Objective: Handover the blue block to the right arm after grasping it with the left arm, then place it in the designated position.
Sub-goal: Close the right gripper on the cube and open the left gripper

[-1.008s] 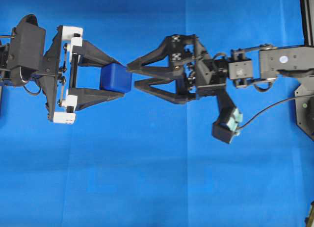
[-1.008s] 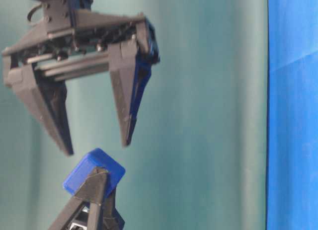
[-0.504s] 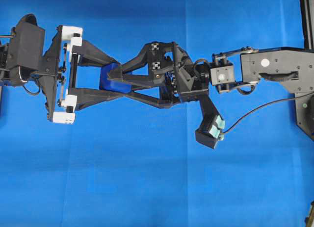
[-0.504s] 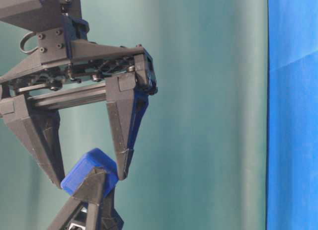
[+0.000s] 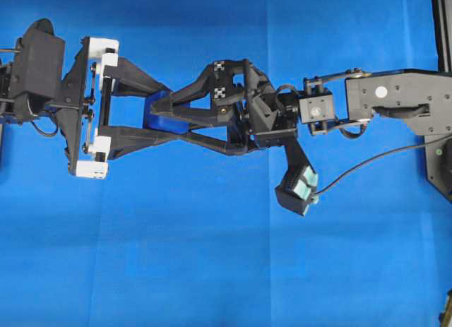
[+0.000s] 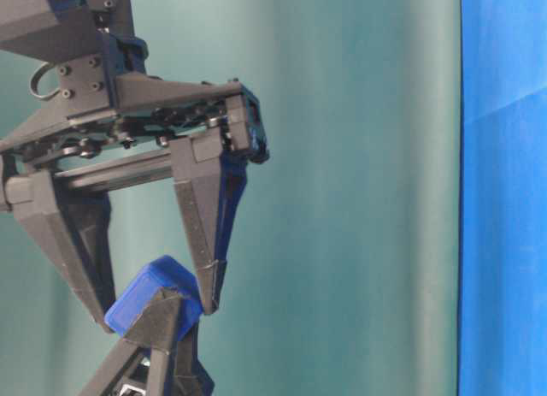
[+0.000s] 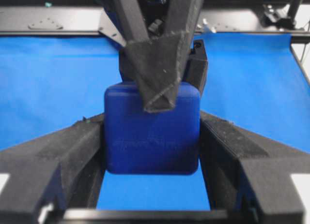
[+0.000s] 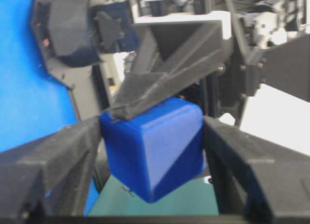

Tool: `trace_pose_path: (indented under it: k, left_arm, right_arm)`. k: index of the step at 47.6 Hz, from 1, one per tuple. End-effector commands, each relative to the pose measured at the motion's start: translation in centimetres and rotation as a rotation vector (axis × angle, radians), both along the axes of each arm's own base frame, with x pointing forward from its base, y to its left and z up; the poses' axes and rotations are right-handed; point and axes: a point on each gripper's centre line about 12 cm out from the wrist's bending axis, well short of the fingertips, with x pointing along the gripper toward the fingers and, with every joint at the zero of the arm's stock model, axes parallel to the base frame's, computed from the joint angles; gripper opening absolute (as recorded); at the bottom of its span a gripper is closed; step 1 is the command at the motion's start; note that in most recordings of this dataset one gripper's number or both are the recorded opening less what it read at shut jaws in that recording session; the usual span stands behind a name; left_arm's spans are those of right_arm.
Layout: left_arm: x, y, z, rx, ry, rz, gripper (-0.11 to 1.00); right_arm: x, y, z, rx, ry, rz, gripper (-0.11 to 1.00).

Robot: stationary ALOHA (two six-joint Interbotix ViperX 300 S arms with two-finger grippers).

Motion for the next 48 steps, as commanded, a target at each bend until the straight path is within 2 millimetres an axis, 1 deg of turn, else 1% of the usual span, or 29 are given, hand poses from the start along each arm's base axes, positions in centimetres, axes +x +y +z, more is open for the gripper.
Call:
trace_pose_path:
  k: [1, 44, 45, 46, 48]
  left_arm:
    - [0.00, -0.10, 1.08, -0.021, -0.032, 0.000, 0.49]
    - [0.35, -0.17, 1.23, -0.010, -0.044, -0.004, 0.50]
    - [0.32, -0.17, 1.30, -0.011, -0.047, -0.004, 0.51]
    - [0.32, -0.17, 1.32, -0.011, -0.049, -0.004, 0.55]
    - [0.35, -0.17, 1.28, -0.011, -0.049, -0.004, 0.68]
  right_arm:
    - [0.17, -0.16, 1.55, -0.008, -0.019, -0.013, 0.48]
    - [0.23, 0.23, 1.58, -0.010, -0.003, -0.012, 0.49]
    - [0.23, 0.23, 1.58, -0.010, -0.003, -0.012, 0.49]
    - [0.23, 0.23, 1.58, -0.010, -0.003, -0.012, 0.49]
    - [0.23, 0.23, 1.58, -0.010, -0.003, -0.012, 0.49]
